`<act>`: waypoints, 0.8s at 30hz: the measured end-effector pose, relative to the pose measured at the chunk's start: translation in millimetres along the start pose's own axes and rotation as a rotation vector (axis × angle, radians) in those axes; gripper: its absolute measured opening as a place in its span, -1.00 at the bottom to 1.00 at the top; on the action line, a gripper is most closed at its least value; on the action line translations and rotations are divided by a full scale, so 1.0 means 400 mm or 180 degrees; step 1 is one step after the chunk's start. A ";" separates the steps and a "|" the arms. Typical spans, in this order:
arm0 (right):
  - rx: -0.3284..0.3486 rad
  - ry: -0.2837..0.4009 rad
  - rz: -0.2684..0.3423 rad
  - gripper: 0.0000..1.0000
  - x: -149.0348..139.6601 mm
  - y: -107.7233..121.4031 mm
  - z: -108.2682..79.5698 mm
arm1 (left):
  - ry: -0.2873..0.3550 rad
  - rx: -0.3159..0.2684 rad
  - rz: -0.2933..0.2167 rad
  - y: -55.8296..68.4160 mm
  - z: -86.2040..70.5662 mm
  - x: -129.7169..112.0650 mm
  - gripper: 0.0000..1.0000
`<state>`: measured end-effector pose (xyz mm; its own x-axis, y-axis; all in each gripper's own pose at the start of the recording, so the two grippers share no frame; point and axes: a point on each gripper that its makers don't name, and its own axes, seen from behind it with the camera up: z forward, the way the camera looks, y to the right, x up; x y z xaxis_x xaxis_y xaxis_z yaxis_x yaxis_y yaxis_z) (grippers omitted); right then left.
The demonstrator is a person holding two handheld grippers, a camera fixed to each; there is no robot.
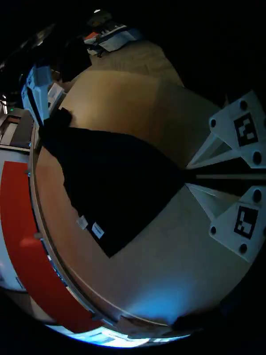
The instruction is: Fold towel
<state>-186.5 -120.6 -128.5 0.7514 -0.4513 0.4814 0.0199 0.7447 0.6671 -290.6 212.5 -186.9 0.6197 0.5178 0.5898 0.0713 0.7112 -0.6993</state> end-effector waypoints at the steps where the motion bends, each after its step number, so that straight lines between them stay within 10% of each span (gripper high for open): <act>1: -0.0002 0.0000 0.0003 -0.72 0.000 0.000 -0.001 | 0.0017 0.0024 -0.0022 -0.011 -0.007 0.007 -0.90; 14: -0.0013 -0.0020 0.0038 -0.72 -0.011 -0.005 -0.004 | 0.0298 0.0410 -0.0181 -0.173 -0.107 0.126 -0.90; 24: -0.0057 -0.0047 0.0086 -0.72 -0.024 -0.002 -0.009 | 0.0526 0.0543 -0.0275 -0.222 -0.181 0.223 -0.90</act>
<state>-191.3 -114.9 -135.8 0.7420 -0.4380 0.5075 0.0116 0.7653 0.6436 -185.2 161.2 -101.3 0.7374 0.3768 0.5605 0.0053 0.8266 -0.5627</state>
